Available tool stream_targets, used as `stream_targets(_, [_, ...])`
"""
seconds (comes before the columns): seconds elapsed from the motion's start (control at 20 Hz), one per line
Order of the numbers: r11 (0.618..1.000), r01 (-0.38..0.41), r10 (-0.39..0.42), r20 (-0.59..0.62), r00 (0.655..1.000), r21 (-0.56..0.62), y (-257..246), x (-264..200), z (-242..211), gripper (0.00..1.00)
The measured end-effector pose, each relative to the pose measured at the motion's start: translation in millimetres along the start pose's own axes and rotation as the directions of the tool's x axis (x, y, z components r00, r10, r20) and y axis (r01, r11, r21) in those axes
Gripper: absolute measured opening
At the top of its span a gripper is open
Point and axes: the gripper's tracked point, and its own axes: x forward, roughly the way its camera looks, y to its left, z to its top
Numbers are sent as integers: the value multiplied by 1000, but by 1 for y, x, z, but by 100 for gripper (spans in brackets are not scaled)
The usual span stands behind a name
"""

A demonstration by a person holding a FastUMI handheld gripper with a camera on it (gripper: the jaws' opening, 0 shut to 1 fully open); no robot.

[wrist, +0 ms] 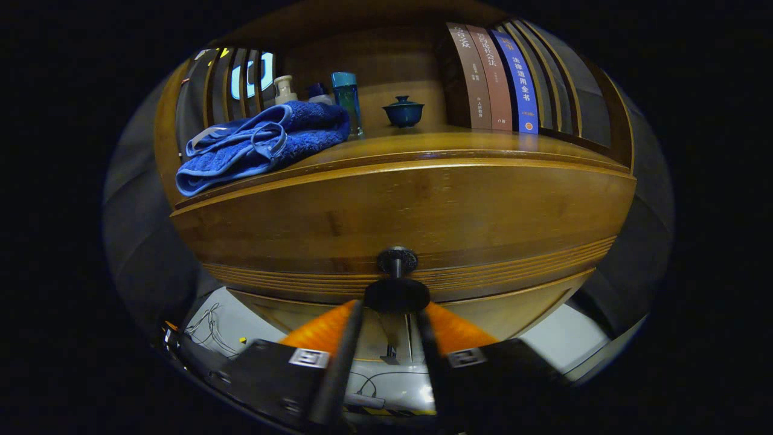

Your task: Pull open the drawer, take out the items inside it, and place them on the countertop above the cabinet.

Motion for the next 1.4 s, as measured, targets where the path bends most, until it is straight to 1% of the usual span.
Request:
stream_targets(0.05, [1000,2,-2,9,1000,9,-3,2,3,68])
stream_targets(0.2, [999,3,-4,26,1000,34,-4,-1,12,74])
stream_targets(0.3, [999,-10,9,33,999,40,-3,0,16,74])
stream_targets(0.45, [999,-14,12,53,999,45,-3,-3,22,54])
stream_targets(0.55, [999,-1,-2,75,997,36,-7,-6,28,53])
stream_targets(0.6, [1000,1,-2,60,998,24,-5,4,25,52])
stream_targets(0.65, [1000,4,-4,63,998,12,-6,-6,25,46])
stream_targets(0.8, [1000,0,-1,54,999,3,-5,-5,22,38])
stream_targets(1.05, [1000,4,-4,24,1000,3,-5,-12,18,38])
stream_targets(1.4, [1000,4,-4,-19,1000,-16,-4,-59,-9,38])
